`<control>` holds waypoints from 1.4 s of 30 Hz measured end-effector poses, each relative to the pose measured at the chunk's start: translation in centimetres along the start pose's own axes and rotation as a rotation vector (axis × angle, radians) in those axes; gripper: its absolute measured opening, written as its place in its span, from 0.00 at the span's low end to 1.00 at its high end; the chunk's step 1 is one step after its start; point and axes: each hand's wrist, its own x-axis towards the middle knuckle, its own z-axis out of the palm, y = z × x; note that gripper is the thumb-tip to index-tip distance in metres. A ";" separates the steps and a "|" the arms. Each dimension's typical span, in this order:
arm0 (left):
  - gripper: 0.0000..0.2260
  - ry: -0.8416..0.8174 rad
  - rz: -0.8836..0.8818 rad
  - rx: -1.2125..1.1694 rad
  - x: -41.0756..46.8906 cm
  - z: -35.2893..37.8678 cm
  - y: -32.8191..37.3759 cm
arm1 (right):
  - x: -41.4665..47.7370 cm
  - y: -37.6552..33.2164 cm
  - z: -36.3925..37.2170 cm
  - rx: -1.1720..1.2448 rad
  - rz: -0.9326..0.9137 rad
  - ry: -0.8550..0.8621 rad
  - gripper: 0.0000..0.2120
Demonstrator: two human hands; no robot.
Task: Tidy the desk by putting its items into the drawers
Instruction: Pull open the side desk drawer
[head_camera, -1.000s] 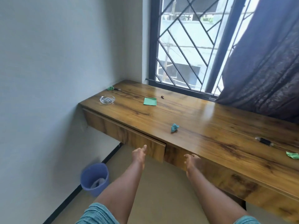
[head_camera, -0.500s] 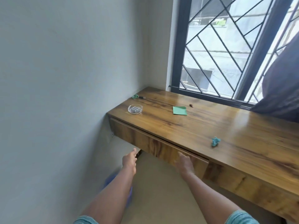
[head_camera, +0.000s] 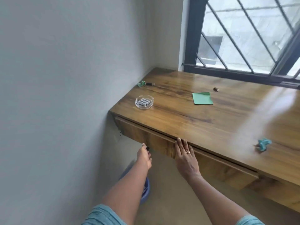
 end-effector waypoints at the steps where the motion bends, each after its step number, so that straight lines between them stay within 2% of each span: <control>1: 0.25 -0.011 -0.029 -0.037 0.6 0.6 -0.1 | -0.1 0.0 0.6 -0.021 0.005 0.056 0.26; 3: 0.28 -0.003 -0.099 -0.091 2.5 1.7 -0.7 | 0.2 0.1 1.9 -0.060 -0.006 0.175 0.24; 5: 0.34 0.015 -0.155 -0.121 7.0 2.1 -2.5 | 0.2 0.0 2.7 -0.090 -0.023 0.212 0.24; 7: 0.39 0.043 -0.155 -0.158 6.2 3.3 -2.1 | 0.1 0.0 3.1 -0.105 -0.037 0.270 0.24; 9: 0.40 0.172 -0.023 -0.131 3.9 5.0 -0.7 | 0.4 -0.1 3.3 -0.117 -0.021 0.317 0.23; 11: 0.41 0.266 0.170 0.111 3.2 6.0 0.3 | 0.5 -0.7 3.3 -0.108 0.011 0.349 0.21; 13: 0.42 0.232 0.281 0.341 3.2 6.7 0.7 | 0.8 -1.3 3.1 -0.080 0.059 0.374 0.20; 15: 0.41 0.200 0.305 0.415 3.5 6.7 0.7 | 1.1 -1.9 2.7 -0.053 0.116 0.391 0.20; 21: 0.37 0.089 0.333 0.503 3.0 5.3 0.4 | 1.2 -3.4 1.0 -0.006 0.171 0.375 0.16; 28: 0.37 0.140 0.275 0.540 -1.3 1.6 1.1 | -2.2 -6.6 -0.8 -0.007 0.181 0.366 0.14; 30: 0.36 0.182 0.390 0.728 -2.2 0.1 0.8 | -3.6 -7.4 -1.6 0.024 0.175 0.344 0.13; 32: 0.34 0.220 0.637 1.066 -2.2 -1.6 -0.1 | -5.1 -8.4 -2.6 0.066 0.160 0.296 0.12; 34: 0.32 0.153 0.886 1.404 -1.9 -3.6 -1.1 | -6.8 -9.3 -3.6 0.105 0.137 0.237 0.12; 35: 0.27 0.086 0.957 1.526 -2.0 -4.6 -1.3 | -7.6 -9.7 -4.1 0.130 0.125 0.205 0.12; 38: 0.13 -0.050 0.927 1.673 -3.3 -7.3 -1.5 | -9.7 -11.2 -5.3 0.302 0.158 0.082 0.09; 42: 0.10 -0.119 0.841 1.863 -5.8 -10.2 -0.9 | -11.8 -12.9 -7.5 0.584 0.346 -0.100 0.10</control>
